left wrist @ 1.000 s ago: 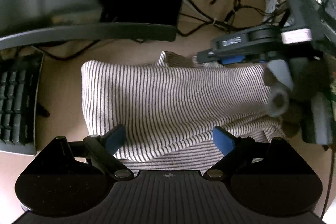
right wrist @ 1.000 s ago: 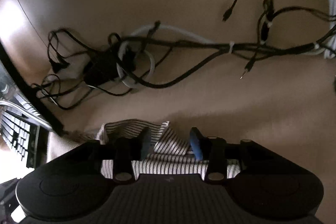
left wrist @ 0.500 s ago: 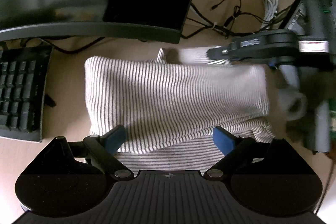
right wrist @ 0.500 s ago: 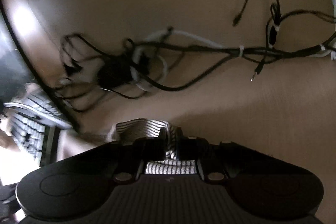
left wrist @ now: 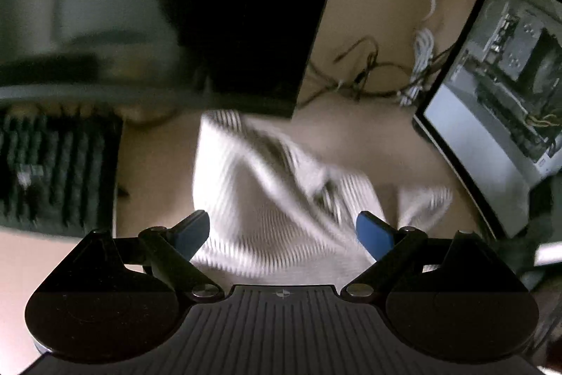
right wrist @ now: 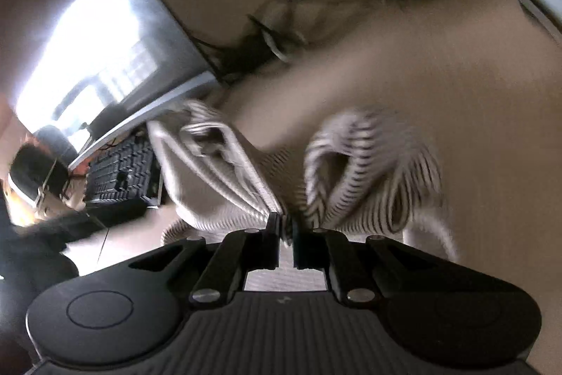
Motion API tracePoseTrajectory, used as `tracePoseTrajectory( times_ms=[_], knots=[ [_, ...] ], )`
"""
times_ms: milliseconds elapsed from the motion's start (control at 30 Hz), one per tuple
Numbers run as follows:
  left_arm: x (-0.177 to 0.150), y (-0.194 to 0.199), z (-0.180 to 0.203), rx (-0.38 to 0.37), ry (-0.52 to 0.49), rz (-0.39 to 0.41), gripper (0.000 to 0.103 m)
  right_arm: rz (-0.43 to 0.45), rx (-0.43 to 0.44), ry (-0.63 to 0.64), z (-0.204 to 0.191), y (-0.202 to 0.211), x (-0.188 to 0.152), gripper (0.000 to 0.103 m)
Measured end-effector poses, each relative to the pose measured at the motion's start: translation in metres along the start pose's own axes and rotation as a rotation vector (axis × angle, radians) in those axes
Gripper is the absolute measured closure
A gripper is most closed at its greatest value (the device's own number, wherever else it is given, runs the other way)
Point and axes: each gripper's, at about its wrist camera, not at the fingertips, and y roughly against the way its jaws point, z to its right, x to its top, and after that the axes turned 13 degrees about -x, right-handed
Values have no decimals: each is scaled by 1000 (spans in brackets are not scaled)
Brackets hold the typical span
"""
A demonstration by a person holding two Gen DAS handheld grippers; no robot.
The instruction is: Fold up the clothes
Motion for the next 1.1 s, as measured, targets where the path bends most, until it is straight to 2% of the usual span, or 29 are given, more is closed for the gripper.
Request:
tracePoseTrajectory(
  times_ms=[200,300,433,567,633,733,867,933,967,1000,1100],
  knots=[
    [32,-14,40,-52,-166,19,9,10,-9,-15,4,-12,-9,97],
    [39,-31,57,-44,-253,12,9,1,-17,-29,9,-16,-18,97],
    [39,-63,62,9,-312,-53,9,-3,-2,-69,18,-17,-26,101],
    [26,-66,47,15,-216,-93,11,5,7,-83,22,-18,-26,101],
    [19,-68,40,19,-168,-112,11,16,-18,-66,20,-13,-25,99],
    [10,-71,29,24,-97,-141,9,95,-52,11,15,7,-17,96],
    [-4,-75,13,30,-1,-179,9,185,-18,49,12,23,26,93],
    [-10,-77,6,33,47,-199,9,201,-40,93,4,17,51,74],
    [-13,-78,2,35,71,-208,9,208,-52,116,-1,13,64,70],
    [-16,-77,1,28,94,-212,9,201,-62,148,-7,4,75,67],
    [-23,-69,4,8,130,-211,9,163,-110,215,-18,-28,102,67]
  ],
)
